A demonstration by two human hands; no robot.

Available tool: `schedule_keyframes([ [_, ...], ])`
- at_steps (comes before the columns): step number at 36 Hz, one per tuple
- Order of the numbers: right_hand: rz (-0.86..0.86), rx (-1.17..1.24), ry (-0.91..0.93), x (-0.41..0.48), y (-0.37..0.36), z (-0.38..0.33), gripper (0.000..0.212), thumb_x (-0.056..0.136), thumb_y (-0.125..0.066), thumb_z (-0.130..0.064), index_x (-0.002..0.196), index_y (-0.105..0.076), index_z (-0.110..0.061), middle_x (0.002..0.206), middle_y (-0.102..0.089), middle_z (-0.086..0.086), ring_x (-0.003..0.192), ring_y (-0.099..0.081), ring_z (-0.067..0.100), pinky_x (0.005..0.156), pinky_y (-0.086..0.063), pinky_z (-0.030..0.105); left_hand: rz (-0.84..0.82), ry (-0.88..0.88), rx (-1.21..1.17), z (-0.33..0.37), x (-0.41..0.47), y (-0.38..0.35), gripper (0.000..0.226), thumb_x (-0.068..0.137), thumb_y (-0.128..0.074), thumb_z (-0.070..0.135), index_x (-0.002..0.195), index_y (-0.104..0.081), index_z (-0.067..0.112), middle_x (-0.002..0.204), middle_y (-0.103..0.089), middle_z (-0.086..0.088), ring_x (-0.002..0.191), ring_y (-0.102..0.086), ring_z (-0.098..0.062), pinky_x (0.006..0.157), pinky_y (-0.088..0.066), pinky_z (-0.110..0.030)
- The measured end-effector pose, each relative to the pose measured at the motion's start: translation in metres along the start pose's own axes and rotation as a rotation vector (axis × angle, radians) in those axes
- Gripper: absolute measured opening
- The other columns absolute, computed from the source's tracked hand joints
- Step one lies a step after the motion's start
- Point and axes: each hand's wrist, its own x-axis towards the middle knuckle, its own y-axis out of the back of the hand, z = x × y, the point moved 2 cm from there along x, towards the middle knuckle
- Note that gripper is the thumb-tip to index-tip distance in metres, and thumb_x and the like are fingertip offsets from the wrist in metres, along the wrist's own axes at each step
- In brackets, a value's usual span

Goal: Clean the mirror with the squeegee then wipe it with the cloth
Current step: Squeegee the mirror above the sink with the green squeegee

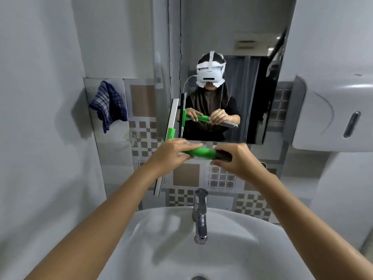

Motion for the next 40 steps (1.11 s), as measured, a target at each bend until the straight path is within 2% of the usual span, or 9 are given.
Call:
schedule_keyframes([
  [6,0.116,-0.008,0.0,0.025,0.036,-0.003,0.038,0.078,-0.073,-0.023,0.114,-0.063,-0.017,0.091,-0.07,0.003,0.076,-0.065,0.019,0.07,-0.055,0.043,0.072,-0.166,0.084,0.02,0.044,0.032,0.047,0.083,-0.064,0.005,0.127,-0.053,0.017,0.107,-0.068,-0.006,0.096,-0.059,-0.015,0.091,-0.046,-0.03],
  [10,0.261,-0.203,0.079,0.062,0.073,-0.009,0.041,0.08,-0.069,-0.03,0.119,-0.061,-0.022,0.109,-0.07,0.001,0.098,-0.064,0.021,0.076,-0.05,0.032,0.128,-0.22,0.141,0.019,0.081,0.063,0.051,0.086,-0.06,0.006,0.134,-0.046,0.018,0.112,-0.064,-0.007,0.101,-0.055,-0.013,0.093,-0.048,-0.034],
  [16,0.372,-0.397,0.176,0.125,0.125,-0.015,0.044,0.084,-0.064,-0.029,0.127,-0.055,-0.028,0.117,-0.066,-0.001,0.104,-0.061,0.023,0.081,-0.043,0.04,0.215,-0.231,0.183,-0.002,0.136,0.113,0.055,0.088,-0.052,-0.004,0.138,-0.039,0.015,0.134,-0.049,-0.007,0.127,-0.041,-0.017,0.11,-0.035,-0.037],
  [22,0.44,-0.432,0.183,0.184,0.166,-0.024,0.038,0.088,-0.059,-0.025,0.126,-0.054,-0.027,0.098,-0.067,0.001,0.092,-0.061,0.024,0.082,-0.04,0.043,0.36,-0.064,0.117,-0.036,0.174,0.158,0.049,0.098,-0.04,0.013,0.144,-0.024,0.014,0.154,-0.019,0.001,0.139,-0.011,-0.003,0.11,-0.007,-0.008],
  [27,0.521,-0.453,0.162,0.225,0.187,-0.029,0.038,0.088,-0.057,-0.027,0.126,-0.053,-0.028,0.105,-0.065,0.003,0.103,-0.058,0.025,0.085,-0.031,0.042,0.451,0.155,0.024,-0.068,0.161,0.154,0.046,0.102,-0.029,0.019,0.143,-0.02,0.003,0.15,-0.026,-0.013,0.116,-0.018,0.018,0.091,-0.011,0.01],
  [30,0.56,-0.457,0.16,0.252,0.194,-0.033,0.039,0.09,-0.055,-0.028,0.129,-0.051,-0.029,0.109,-0.064,0.001,0.108,-0.055,0.024,0.087,-0.028,0.042,0.375,0.158,0.096,-0.093,0.16,0.13,0.06,0.099,-0.029,0.033,0.145,0.007,0.02,0.156,0.006,0.0,0.139,0.005,-0.001,0.117,-0.012,-0.025],
  [32,0.575,-0.46,0.155,0.268,0.196,-0.038,0.038,0.091,-0.053,-0.027,0.129,-0.05,-0.03,0.11,-0.064,0.001,0.109,-0.054,0.024,0.089,-0.026,0.041,0.321,0.131,0.128,-0.105,0.163,0.116,0.073,0.092,-0.029,0.048,0.144,0.018,0.026,0.153,0.023,0.007,0.142,0.014,-0.008,0.116,-0.022,-0.042],
  [35,0.611,-0.468,0.16,0.289,0.195,-0.041,0.037,0.091,-0.052,-0.027,0.128,-0.051,-0.031,0.108,-0.063,0.001,0.109,-0.052,0.024,0.088,-0.026,0.041,0.327,0.114,0.132,-0.115,0.168,0.102,0.086,0.091,-0.04,0.051,0.143,0.022,0.022,0.15,0.033,0.008,0.144,0.012,-0.019,0.113,-0.023,-0.051],
  [40,0.627,-0.44,0.193,0.316,0.188,-0.042,0.038,0.092,-0.051,-0.026,0.129,-0.049,-0.032,0.108,-0.062,0.0,0.107,-0.051,0.022,0.081,-0.019,0.034,0.383,0.125,0.21,-0.118,0.172,0.089,0.1,0.088,-0.052,0.053,0.142,0.022,0.013,0.15,0.032,-0.002,0.139,0.025,-0.013,0.117,-0.014,-0.047],
])
